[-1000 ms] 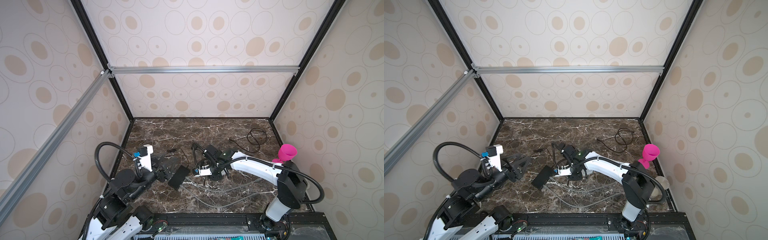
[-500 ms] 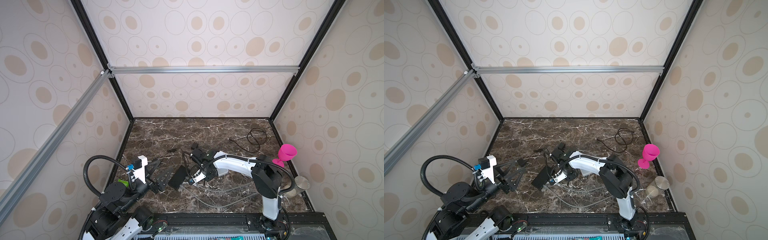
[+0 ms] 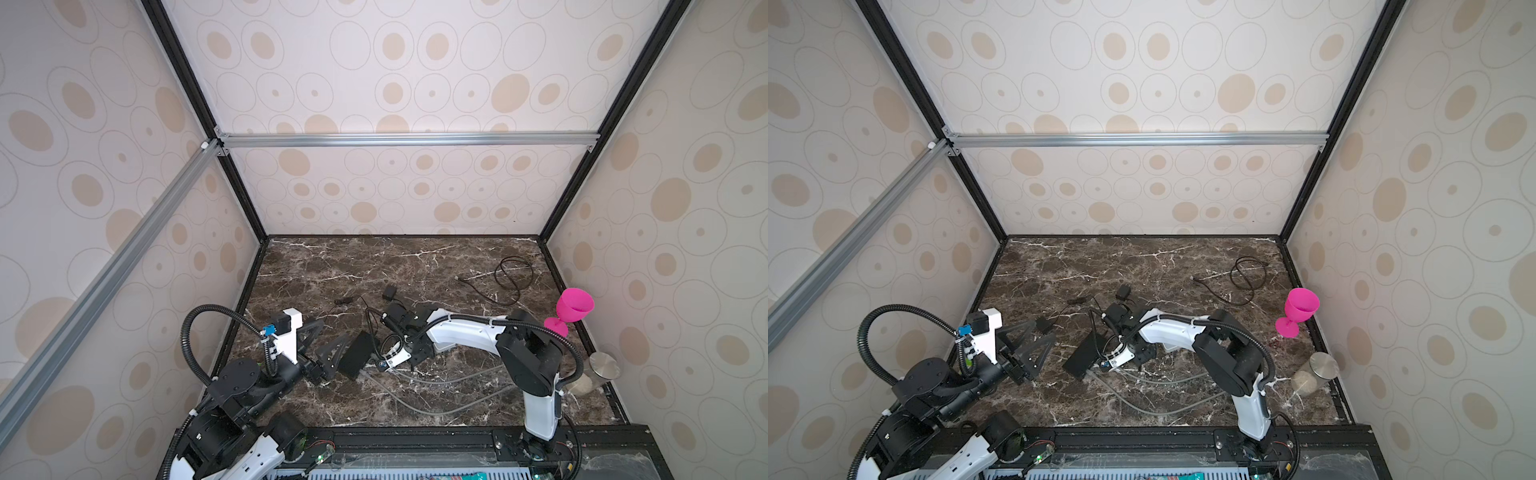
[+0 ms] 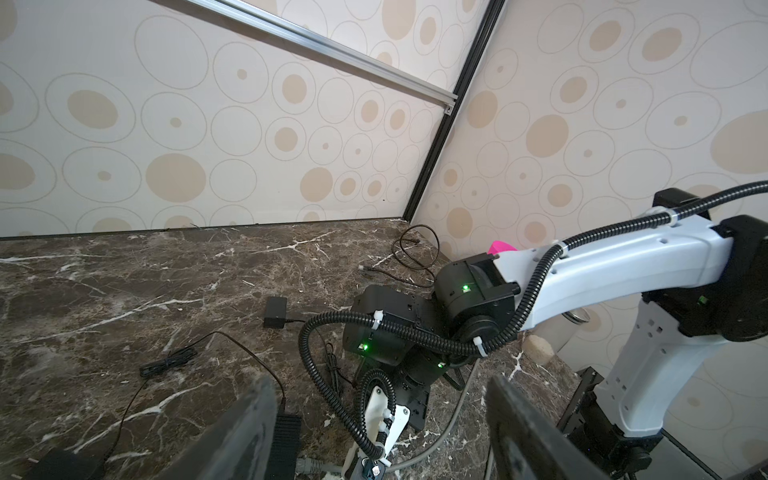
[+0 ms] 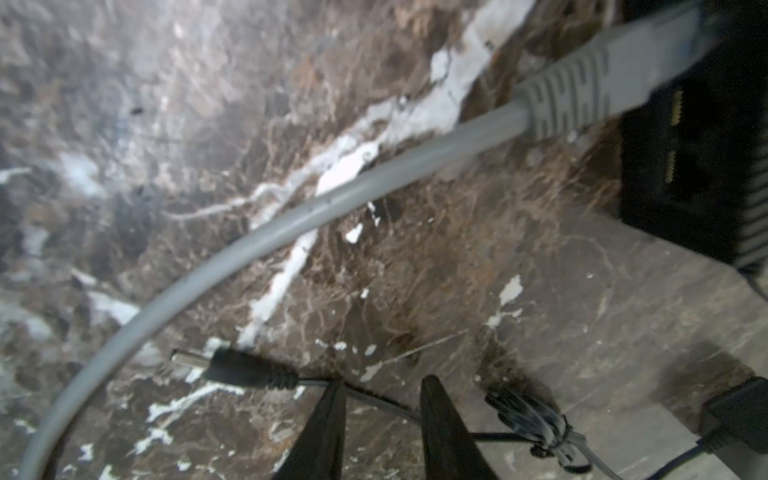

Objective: Insert the plug into the switch port

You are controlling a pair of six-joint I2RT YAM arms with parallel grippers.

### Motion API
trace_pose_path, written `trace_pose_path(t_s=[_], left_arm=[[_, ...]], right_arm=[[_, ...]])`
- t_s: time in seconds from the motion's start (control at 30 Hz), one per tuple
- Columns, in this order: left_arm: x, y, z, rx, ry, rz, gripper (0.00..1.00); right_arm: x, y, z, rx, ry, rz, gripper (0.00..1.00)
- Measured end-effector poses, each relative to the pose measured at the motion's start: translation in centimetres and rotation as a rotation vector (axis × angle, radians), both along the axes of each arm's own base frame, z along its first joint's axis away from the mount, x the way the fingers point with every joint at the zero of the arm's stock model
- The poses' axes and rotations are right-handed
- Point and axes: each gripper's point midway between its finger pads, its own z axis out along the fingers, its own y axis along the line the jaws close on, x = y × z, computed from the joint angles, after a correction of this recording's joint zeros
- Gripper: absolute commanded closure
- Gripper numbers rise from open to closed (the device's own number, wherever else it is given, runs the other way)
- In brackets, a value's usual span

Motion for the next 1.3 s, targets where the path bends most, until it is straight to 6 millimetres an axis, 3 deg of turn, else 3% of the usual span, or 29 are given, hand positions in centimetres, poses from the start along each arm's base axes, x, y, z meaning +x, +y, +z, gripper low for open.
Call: trace_pose_path(t_s=[0.4,0.7,1.0,1.3], left_arm=[[0.0,0.0,0.0,0.000,0.001,0.000,0.21],[0.1,0.0,-0.1,0.002,0.002,0.000,0.21],[0.1,-0.1,-0.1,0.005,0.006,0.000,0.21],[0.5,-0.4,-0.6,0.018,0.024,-0.003,0.21]], right_arm=[[-0.1,0.2,0.5,0.042,-0.011,-0.029,0.65],[-0.4,0.4,3.3,0.103,-0.035,-0.025,0.65],[-2.3,-2.7,-0.1,0.007,0.009,-0.007,0.66],[-1.8,-1.7,-0.1,0.040,-0.023,-0.001,0.66]])
